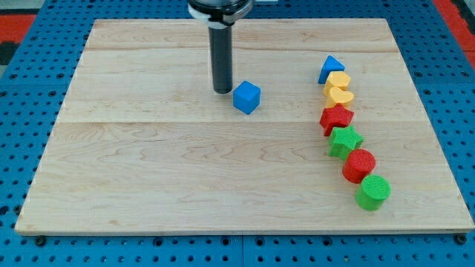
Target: Push the yellow hexagon to the left side of the board
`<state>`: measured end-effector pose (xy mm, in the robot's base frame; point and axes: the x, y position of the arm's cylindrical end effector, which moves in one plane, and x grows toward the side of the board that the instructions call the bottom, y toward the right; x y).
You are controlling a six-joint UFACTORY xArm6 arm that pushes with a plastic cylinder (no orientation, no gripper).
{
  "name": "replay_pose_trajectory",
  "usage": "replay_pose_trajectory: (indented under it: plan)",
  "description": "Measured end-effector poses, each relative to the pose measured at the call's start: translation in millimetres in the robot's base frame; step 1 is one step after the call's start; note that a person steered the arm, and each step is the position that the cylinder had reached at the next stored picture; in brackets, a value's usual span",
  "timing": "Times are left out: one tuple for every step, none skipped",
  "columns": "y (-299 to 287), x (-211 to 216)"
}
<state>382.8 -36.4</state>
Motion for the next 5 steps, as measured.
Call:
replay_pose_trajectory:
  plan:
    - [-6, 44]
    - [14, 60]
    - [43, 12]
    - [68, -37]
    - [109, -43]
